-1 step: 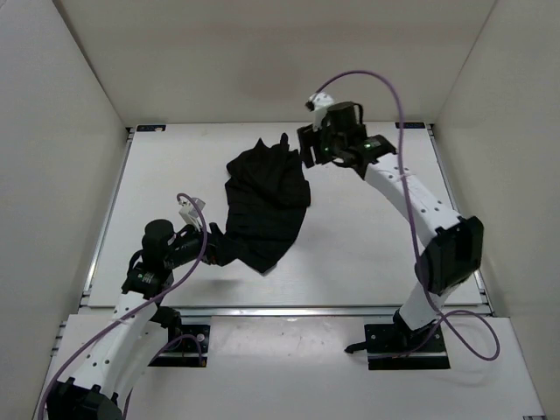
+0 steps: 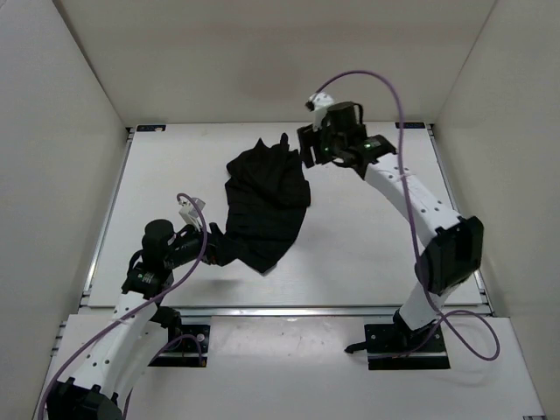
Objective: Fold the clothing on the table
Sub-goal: Flatten the skirt out
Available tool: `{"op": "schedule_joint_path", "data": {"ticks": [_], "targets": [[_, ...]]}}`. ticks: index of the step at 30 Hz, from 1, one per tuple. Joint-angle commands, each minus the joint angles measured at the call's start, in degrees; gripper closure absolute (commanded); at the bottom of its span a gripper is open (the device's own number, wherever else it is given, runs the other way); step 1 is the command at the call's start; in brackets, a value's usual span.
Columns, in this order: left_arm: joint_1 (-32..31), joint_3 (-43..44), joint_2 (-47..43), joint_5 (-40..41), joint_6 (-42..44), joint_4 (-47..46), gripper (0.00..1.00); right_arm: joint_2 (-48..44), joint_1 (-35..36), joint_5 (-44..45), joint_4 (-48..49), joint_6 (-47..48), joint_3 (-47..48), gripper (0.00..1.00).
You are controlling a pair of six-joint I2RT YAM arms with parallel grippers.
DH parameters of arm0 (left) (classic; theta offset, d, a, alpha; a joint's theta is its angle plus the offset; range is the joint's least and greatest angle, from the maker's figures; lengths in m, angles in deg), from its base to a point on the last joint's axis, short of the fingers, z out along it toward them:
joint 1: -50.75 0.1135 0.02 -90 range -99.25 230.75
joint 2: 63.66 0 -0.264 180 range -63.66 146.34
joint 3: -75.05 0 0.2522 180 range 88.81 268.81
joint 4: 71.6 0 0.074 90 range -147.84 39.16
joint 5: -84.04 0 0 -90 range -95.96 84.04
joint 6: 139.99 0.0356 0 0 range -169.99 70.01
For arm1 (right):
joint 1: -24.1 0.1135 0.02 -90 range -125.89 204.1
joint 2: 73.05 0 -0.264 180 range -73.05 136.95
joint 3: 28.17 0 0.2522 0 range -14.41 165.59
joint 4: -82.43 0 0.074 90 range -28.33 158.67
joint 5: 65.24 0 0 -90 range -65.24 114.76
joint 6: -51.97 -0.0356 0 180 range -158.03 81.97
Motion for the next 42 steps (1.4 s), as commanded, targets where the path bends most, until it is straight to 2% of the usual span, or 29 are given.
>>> {"op": "schedule_joint_path", "data": {"ticks": [1,5,8,9,11,12,18,23,24,25,26,27,28,30,31,32,34,36,37,39,41,42], "targets": [[-0.1,0.5,-1.4,1.9,2.6,1.7,0.01,5.5,2.4,-2.8,0.5,3.4,-1.3,0.43],[-0.4,-0.2,-2.4,2.0,1.6,0.5,0.02,9.8,4.3,-3.4,1.2,6.3,-4.4,0.44],[-1.6,-4.8,-3.2,-2.9,-1.8,-8.7,0.01,10.6,6.9,-0.7,7.2,11.6,-11.3,0.45],[-1.9,-6.1,-3.1,-4.1,-5.1,-16.1,0.01,11.1,7.9,2.4,8.0,12.1,-13.7,0.49],[-1.9,-10.8,-2.6,-4.4,-11.9,-25.6,0.01,11.9,8.4,5.0,11.0,12.8,-16.9,0.5],[-1.8,-13.0,-2.4,-4.6,-17.3,-33.5,0.01,12.5,8.2,5.2,13.0,12.6,-17.8,0.5],[-1.5,-15.0,-2.9,-3.9,-19.3,-35.4,0.02,14.6,8.3,2.7,20.8,14.3,-20.1,0.5],[-1.3,-16.7,-2.9,-3.1,-21.4,-37.4,0.04,19.7,8.2,3.8,23.8,15.3,-16.0,0.47],[-1.3,-17.1,-2.9,-3.4,-21.5,-37.5,0.09,21.2,8.0,3.6,23.5,15.4,-15.4,0.47],[-1.4,-17.2,-2.9,-3.2,-21.4,-37.9,0.12,22.6,7.8,3.6,22.9,15.7,-13.2,0.53],[-1.4,-17.3,-2.8,-2.9,-21.4,-38.4,0.3,24.1,8.3,3.8,21.0,15.7,-10.8,0.72],[-1.1,-17.3,-2.5,-2.5,-21.5,-37.8,0.54,25.6,8.0,3.6,18.4,16.1,-8.3,0.86],[-1.5,-17.2,-2.2,-2.0,-20.4,-36.8,0.65,26.7,8.1,3.7,17.1,16.0,-7.0,1.0],[-1.6,-14.5,-1.0,-0.1,-16.1,-32.0,0.88,25.3,8.5,2.6,9.6,14.7,-3.3,1.0],[-1.7,-13.1,-0.5,2.1,-11.5,-25.9,0.91,23.3,8.9,1.0,8.2,12.6,-1.9,1.0],[-1.7,-10.4,0.8,3.2,-6.8,-20.5,0.91,22.1,9.0,0.6,5.4,11.1,-0.5,1.0],[-2.0,-4.2,4.0,6.6,-0.8,-13.5,0.8,17.0,8.5,-5.1,0.0,1.7,1.6,1.0],[-2.5,0.1,11.0,7.8,4.6,-6.6,0.64,11.9,6.1,-11.5,-0.2,-6.3,-1.5,1.0],[-3.4,2.8,14.5,8.7,6.1,-5.5,0.62,7.9,5.6,-16.2,1.4,-11.0,-3.4,1.0],[-6.2,6.0,19.3,11.2,7.5,-1.6,0.56,2.5,2.2,-22.1,5.6,-18.9,-13.4,1.0],[-7.9,7.8,23.1,12.4,5.8,-1.0,0.6,-2.1,0.7,-28.5,9.3,-23.2,-20.1,1.0],[-8.6,8.2,24.9,13.0,3.3,-0.9,0.58,-3.3,0.8,-27.8,10.4,-24.4,-23.0,1.0]]}}
